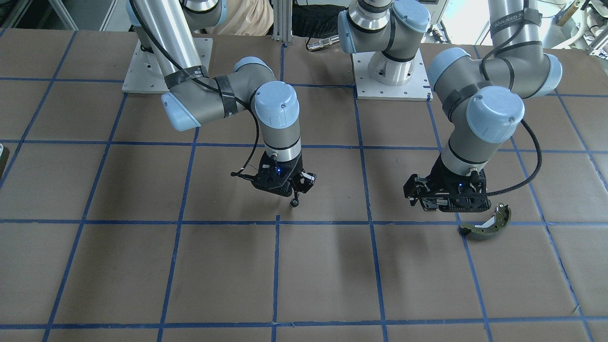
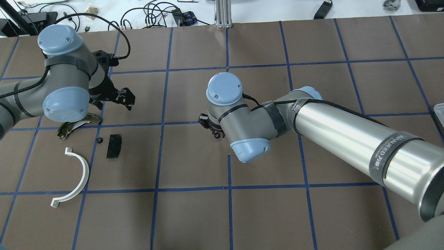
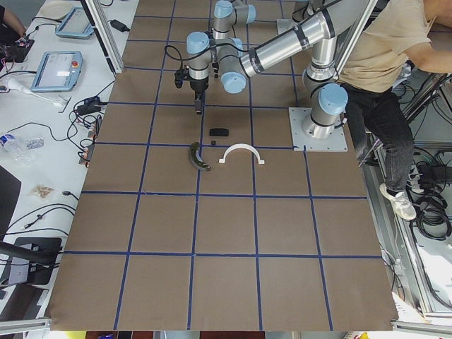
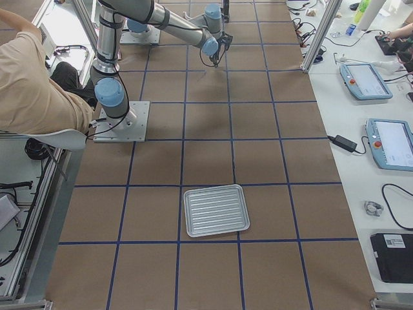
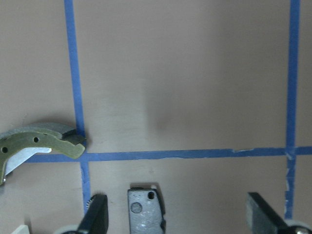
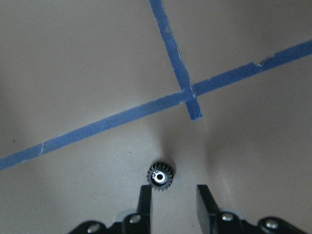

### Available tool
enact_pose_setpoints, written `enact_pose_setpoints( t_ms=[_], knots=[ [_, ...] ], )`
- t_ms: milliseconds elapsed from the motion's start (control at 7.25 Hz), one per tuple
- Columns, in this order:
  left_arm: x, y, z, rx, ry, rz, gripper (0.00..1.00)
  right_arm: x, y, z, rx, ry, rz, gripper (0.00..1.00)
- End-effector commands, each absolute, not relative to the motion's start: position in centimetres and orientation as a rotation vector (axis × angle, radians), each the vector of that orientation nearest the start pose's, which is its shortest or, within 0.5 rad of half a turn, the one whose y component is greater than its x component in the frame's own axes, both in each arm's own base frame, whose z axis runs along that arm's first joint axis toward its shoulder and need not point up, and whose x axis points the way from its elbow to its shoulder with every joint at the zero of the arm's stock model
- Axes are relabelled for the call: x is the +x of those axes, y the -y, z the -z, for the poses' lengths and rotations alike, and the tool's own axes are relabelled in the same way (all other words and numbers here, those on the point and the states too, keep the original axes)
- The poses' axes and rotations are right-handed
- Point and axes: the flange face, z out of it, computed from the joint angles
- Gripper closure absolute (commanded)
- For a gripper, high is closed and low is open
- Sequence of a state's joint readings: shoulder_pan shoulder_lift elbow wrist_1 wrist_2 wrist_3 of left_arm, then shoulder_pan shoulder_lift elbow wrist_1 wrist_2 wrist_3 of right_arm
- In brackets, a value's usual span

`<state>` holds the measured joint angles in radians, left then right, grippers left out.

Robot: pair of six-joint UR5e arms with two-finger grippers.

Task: Place bearing gear from tray to pile

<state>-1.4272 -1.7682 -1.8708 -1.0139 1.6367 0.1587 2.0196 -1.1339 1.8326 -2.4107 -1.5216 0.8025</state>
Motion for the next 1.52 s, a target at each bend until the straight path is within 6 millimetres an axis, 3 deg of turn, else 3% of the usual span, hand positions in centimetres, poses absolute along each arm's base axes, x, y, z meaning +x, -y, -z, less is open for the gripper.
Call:
enact_pose_setpoints(
  t_ms=[0, 138, 414, 552, 828, 966, 1103, 1241, 1379],
  knots=[
    [-9.7, 53.9, -34.9, -0.009, -3.078, 0.076, 0.0, 35.4, 49.6, -23.5, 0.495, -2.956, 0.19, 0.0],
    [-11.7, 53.8, -38.3, -0.026, -3.078, 0.018, 0.0, 30.5, 51.8, -26.1, 0.385, -2.986, 0.205, 0.0],
    [-13.5, 53.2, -44.2, -0.052, -3.076, -0.065, 0.0, 20.5, 54.2, -32.2, 0.195, -3.051, 0.171, 0.0],
    [-14.6, 51.9, -46.6, -0.027, -3.079, -0.062, 0.0, 18.3, 54.4, -36.6, 0.156, -3.081, 0.102, 0.0],
    [-15.6, 50.9, -46.5, 0.002, -3.081, -0.078, 0.0, 18.6, 55.2, -44.9, 0.083, -3.117, 0.058, 0.0],
    [-15.8, 51.3, -45.5, 0.001, -3.082, -0.108, 0.0, 19.8, 54.8, -46.5, 0.002, -3.114, 0.067, 0.0],
    [-17.2, 51.4, -43.7, -0.043, -3.077, -0.147, 0.0, 19.8, 53.0, -48.2, -0.221, -3.108, 0.103, 0.0],
    [-21.0, 51.8, -41.4, -0.088, -3.078, -0.132, 0.0, 18.4, 50.1, -50.3, -0.335, -3.117, 0.115, 0.0],
    [-24.8, 53.0, -38.3, -0.076, -3.117, -0.086, 0.0, 17.7, 49.8, -48.6, -0.329, -3.118, 0.063, 0.0]
  ],
)
